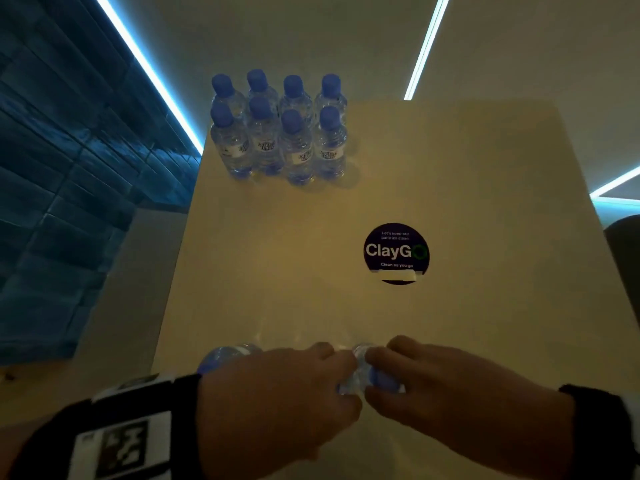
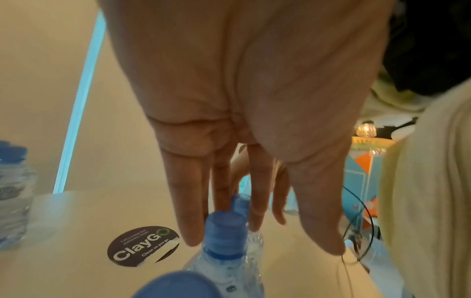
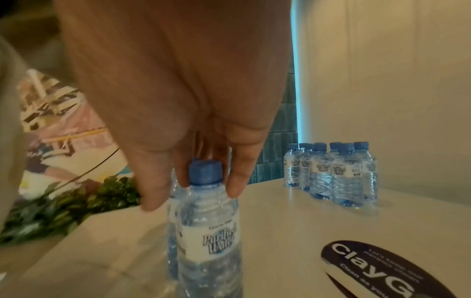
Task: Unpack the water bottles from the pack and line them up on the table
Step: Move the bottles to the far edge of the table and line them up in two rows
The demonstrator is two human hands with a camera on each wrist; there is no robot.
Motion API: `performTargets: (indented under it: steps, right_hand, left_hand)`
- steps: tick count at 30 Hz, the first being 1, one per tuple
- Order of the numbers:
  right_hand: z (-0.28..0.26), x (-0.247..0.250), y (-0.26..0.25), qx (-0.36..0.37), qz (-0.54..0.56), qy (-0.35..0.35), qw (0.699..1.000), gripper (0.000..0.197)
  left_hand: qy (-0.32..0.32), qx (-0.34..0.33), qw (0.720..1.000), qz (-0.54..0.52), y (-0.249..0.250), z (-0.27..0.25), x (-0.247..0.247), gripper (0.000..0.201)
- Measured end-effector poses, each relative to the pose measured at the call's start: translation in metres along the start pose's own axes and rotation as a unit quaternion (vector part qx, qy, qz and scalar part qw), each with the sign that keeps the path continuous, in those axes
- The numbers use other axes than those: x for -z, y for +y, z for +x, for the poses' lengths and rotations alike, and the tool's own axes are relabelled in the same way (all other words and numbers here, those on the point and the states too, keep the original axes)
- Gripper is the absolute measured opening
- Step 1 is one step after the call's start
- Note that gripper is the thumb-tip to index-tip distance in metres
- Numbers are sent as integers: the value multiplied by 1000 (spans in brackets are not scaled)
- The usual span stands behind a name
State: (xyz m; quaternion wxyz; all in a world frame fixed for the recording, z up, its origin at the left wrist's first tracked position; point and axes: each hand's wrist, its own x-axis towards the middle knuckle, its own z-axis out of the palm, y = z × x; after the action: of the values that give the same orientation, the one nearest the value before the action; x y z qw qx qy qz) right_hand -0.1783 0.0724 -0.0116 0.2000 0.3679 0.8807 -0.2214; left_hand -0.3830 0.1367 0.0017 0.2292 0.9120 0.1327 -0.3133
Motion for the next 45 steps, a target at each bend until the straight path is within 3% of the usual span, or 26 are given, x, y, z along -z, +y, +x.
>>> performTargets:
  steps: [3, 6, 7, 10, 14, 16, 20, 23, 25, 29, 31, 33, 36, 43, 45]
  right_hand:
    - [-5, -16, 5, 18, -18, 93, 995, 9]
    - [-16, -14, 22, -9, -6, 92, 996, 17]
    - [-21, -14, 31, -26, 4, 108, 994, 20]
    - [-32, -7, 64, -82, 0, 156, 984, 27]
    - [-39, 18, 122, -146, 53, 219, 963, 32]
    - [-35, 28, 156, -186, 90, 257, 944, 28]
    - [-12, 23, 220, -242, 129, 335, 901, 23]
    - [2, 18, 250, -283, 196, 406, 847, 26]
    - [8, 16, 260, -288, 252, 449, 807, 34]
    - [19, -2, 266, -292, 337, 439, 780, 49]
    - [26, -6, 267, -298, 368, 444, 761, 52]
    - [36, -3, 273, -303, 373, 450, 753, 53]
    - [57, 7, 289, -317, 341, 441, 767, 49]
    - [89, 32, 326, -331, 315, 458, 762, 51]
    - [96, 38, 335, -330, 313, 458, 763, 53]
  left_hand:
    - [45, 20, 995, 88, 7, 17, -23, 26]
    - [74, -55, 981, 168, -4, 37, -29, 28]
    - [75, -45, 982, 168, -9, 38, -20, 29]
    - [99, 39, 990, 88, -20, 33, 23, 6]
    - [152, 91, 982, 58, -29, 51, 94, 16]
    - [204, 119, 971, 40, -41, 68, 126, 7]
    - [264, 185, 946, 25, -72, 121, 159, 20]
    - [308, 236, 922, -14, -95, 157, 161, 21]
    - [361, 267, 891, -73, -106, 170, 156, 26]
    - [491, 292, 792, -215, -115, 182, 131, 49]
    - [508, 309, 767, -242, -118, 188, 120, 44]
    - [512, 321, 758, -246, -124, 195, 119, 39]
    - [523, 326, 747, -247, -132, 204, 134, 40]
    - [520, 327, 765, -194, -159, 232, 176, 45]
    - [541, 318, 756, -186, -165, 238, 179, 49]
